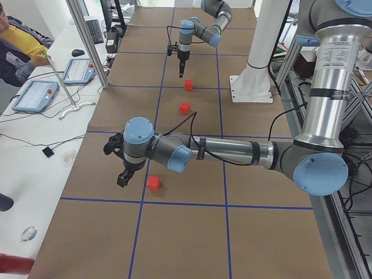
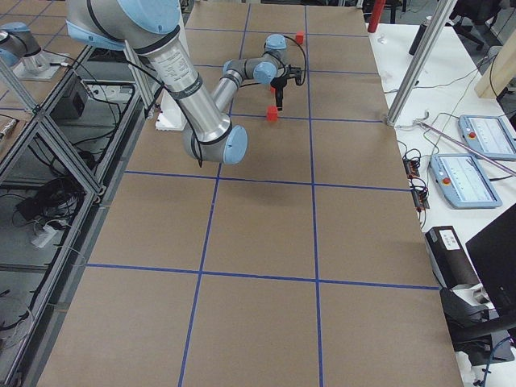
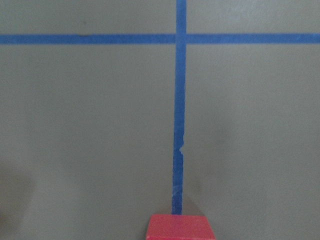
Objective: Form red blocks into L shape at center
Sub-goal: 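Raise the right gripper away while the left arm reaches in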
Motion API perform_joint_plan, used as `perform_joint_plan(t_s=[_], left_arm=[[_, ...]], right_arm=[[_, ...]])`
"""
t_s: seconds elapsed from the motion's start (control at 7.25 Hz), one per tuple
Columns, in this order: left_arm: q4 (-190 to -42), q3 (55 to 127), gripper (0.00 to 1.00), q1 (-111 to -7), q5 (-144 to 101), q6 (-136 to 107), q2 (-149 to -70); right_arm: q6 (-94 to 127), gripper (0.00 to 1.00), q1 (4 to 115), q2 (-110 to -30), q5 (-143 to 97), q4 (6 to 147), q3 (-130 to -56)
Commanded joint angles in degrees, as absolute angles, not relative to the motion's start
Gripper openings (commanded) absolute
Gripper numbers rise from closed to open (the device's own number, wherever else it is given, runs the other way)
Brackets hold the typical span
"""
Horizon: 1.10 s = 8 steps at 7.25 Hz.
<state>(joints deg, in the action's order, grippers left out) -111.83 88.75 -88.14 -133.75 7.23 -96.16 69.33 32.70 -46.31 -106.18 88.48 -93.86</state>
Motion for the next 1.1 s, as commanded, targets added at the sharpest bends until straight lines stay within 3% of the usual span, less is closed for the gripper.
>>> perform_joint_plan(t_s=[0.0,0.41,0.97], left_arm=[[-117.0,89.5,1.0,-81.7,-133.6,6.4,-96.7],[-117.0,96.6,1.0,-67.5,-133.1,-16.0,-102.8],[-116.5,96.6,1.0,-45.5,-122.0,-39.0,-114.4]], right_arm=[[59.4,0.97,43.3,-52.4,-114.3,88.4,-97.9],[35.2,0.98,57.9,-66.7,-117.4,87.6,-98.8],[7.5,0.98,74.0,-76.8,-130.3,85.3,-92.2]])
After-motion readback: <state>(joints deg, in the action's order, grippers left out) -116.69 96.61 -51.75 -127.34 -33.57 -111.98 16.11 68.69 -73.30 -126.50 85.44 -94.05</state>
